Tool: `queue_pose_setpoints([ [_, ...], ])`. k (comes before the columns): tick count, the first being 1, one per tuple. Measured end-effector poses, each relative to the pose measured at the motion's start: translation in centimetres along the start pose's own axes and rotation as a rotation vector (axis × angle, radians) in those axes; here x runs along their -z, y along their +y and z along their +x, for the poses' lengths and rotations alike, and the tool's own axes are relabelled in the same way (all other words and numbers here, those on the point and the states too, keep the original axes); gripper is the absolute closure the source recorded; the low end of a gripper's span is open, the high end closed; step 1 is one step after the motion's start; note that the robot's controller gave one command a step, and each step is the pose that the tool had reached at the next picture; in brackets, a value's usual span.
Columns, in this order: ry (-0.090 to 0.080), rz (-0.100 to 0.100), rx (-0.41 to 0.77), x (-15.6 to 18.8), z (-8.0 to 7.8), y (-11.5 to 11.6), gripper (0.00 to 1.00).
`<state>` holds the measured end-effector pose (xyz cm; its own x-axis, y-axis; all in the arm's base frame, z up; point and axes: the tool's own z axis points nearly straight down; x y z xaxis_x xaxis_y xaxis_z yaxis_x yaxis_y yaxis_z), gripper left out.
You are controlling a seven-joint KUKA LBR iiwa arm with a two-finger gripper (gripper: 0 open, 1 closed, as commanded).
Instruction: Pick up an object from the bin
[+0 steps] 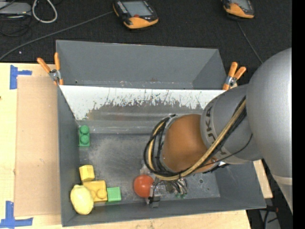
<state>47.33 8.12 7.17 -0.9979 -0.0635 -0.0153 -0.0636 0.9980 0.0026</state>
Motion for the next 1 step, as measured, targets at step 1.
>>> queue_pose_setpoints([
  [1, 0.0, 0.0, 0.0, 0.0, 0.0, 0.0, 1.0],
])
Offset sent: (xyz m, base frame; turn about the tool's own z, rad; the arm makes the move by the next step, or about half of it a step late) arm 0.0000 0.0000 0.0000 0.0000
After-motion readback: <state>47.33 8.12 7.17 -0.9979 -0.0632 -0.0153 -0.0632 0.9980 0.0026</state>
